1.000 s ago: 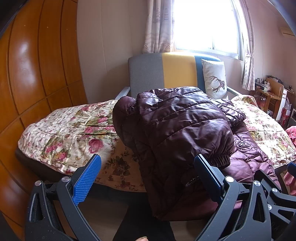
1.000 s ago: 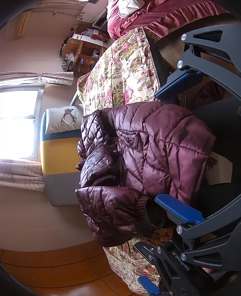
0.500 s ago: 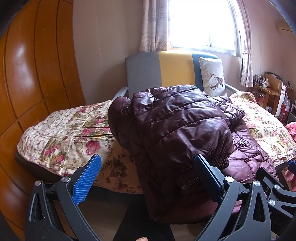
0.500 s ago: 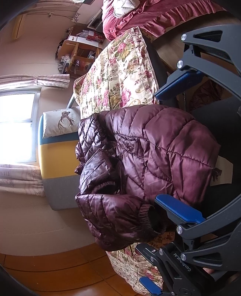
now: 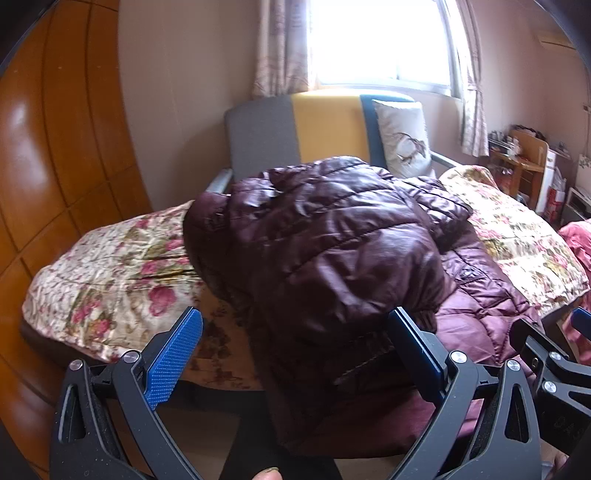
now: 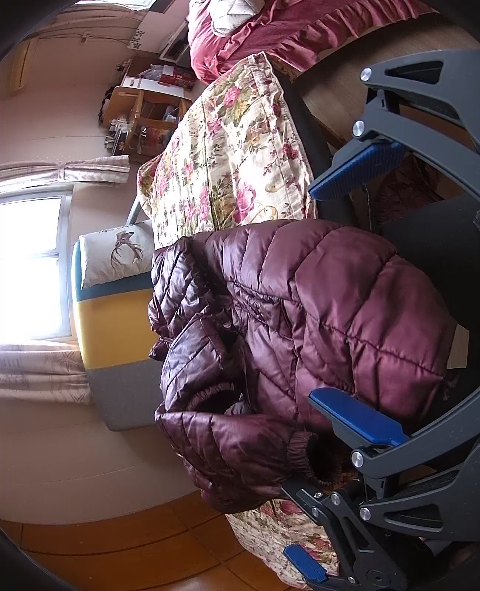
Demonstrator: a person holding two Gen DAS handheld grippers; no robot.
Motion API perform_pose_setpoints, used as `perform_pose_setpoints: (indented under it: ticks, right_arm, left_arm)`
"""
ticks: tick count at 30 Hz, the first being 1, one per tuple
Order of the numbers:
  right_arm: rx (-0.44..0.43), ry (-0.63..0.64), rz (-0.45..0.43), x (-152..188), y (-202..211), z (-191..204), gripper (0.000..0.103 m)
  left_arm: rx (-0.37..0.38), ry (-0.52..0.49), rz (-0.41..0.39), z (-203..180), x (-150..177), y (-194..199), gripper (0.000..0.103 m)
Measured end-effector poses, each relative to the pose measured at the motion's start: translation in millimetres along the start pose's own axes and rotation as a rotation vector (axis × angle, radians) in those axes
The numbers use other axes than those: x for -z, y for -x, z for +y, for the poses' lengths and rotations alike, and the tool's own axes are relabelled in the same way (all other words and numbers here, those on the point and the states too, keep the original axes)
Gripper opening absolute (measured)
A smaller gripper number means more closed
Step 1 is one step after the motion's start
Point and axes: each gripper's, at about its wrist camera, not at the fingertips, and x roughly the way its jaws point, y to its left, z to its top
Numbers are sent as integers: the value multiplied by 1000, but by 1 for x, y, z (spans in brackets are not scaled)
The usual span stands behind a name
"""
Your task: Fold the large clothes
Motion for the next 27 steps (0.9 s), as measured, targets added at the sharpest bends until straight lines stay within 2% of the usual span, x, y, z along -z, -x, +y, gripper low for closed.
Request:
perform_pose_setpoints:
  ticks: [11, 23, 27]
  right_arm:
    - [25, -54, -12, -9, -5, -21, 101]
    - [36, -120, -30, -31, -14, -42, 101]
    - [19, -161, -24, -47, -21, -51, 101]
  left_arm:
    - [56, 0, 30, -14, -14, -12, 99]
    - [75, -107, 20, -38, -39, -31, 99]
    - [112, -147, 50, -46, -44, -43, 78]
